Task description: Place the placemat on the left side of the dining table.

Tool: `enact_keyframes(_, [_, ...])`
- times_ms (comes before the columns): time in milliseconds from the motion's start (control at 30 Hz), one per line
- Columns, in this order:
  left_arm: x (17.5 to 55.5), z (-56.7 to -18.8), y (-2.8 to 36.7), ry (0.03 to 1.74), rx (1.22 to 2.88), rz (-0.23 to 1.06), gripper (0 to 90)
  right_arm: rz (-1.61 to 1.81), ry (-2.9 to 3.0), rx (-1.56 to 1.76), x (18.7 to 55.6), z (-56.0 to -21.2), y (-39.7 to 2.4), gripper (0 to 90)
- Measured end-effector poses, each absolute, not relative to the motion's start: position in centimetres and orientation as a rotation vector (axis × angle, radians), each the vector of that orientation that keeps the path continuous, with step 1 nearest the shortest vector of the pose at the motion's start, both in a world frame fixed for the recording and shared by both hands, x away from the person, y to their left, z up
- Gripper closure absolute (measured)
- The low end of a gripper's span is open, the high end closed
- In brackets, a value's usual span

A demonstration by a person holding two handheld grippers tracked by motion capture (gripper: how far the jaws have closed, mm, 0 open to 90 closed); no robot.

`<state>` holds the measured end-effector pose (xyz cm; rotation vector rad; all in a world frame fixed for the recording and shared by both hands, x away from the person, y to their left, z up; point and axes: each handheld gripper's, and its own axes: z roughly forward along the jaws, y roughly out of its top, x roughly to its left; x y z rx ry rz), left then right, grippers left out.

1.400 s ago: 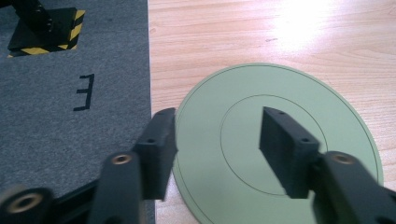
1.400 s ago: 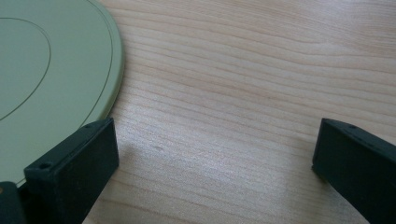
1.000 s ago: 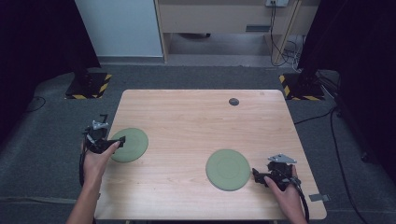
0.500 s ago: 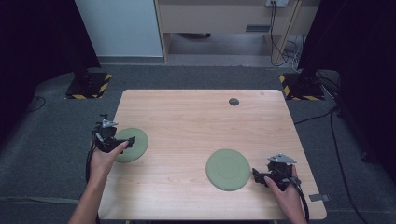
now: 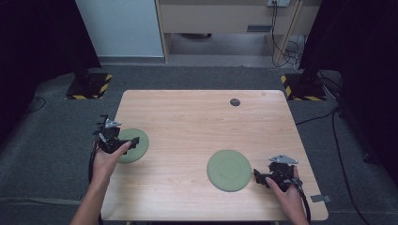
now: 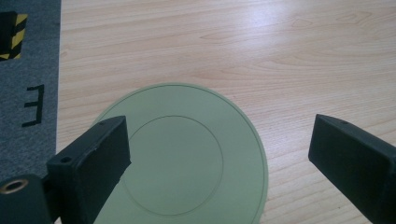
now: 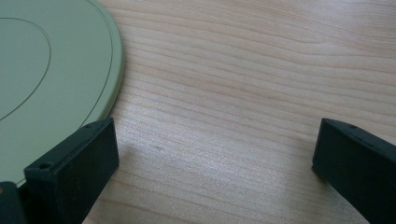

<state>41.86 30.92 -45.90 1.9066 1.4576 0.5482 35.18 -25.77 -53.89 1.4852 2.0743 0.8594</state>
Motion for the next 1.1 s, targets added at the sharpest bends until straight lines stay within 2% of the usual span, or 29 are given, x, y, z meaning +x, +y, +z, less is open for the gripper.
enact_keyframes(1100, [41.1,-44.5,26.4,1.303,1.949,0.526,4.8,0.859,2.074,1.485,35.2,-53.9,-25.8,0.7])
